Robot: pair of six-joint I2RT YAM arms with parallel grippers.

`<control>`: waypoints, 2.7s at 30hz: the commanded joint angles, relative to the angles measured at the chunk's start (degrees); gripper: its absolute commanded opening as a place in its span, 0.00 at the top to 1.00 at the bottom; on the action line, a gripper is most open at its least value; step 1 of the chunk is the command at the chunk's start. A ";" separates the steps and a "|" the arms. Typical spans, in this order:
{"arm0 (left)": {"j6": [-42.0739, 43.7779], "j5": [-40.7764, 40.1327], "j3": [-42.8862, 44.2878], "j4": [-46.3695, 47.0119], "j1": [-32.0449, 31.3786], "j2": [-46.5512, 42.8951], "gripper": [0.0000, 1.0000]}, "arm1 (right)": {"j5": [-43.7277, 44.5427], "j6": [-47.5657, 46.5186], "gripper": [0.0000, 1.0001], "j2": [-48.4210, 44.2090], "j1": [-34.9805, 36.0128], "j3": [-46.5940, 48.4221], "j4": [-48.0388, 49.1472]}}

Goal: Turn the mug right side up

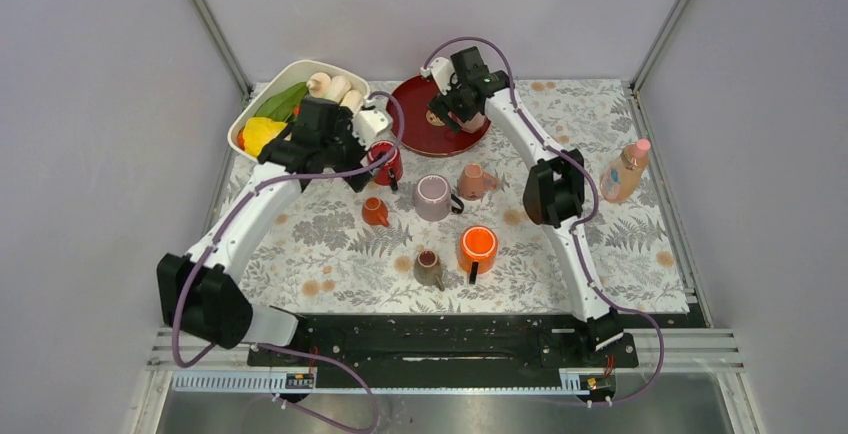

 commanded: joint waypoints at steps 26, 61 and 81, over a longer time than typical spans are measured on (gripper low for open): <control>74.11 -12.77 8.57 3.45 -13.72 32.27 0.39 | -12.49 17.86 0.01 -50.68 -7.59 -53.24 19.86; -7.87 15.21 35.12 4.36 1.11 13.71 1.00 | -44.49 53.88 0.01 -57.97 -3.36 -59.59 47.79; -25.71 26.11 37.46 5.68 3.63 11.50 0.64 | -59.37 69.20 1.00 -49.41 6.08 -53.84 68.90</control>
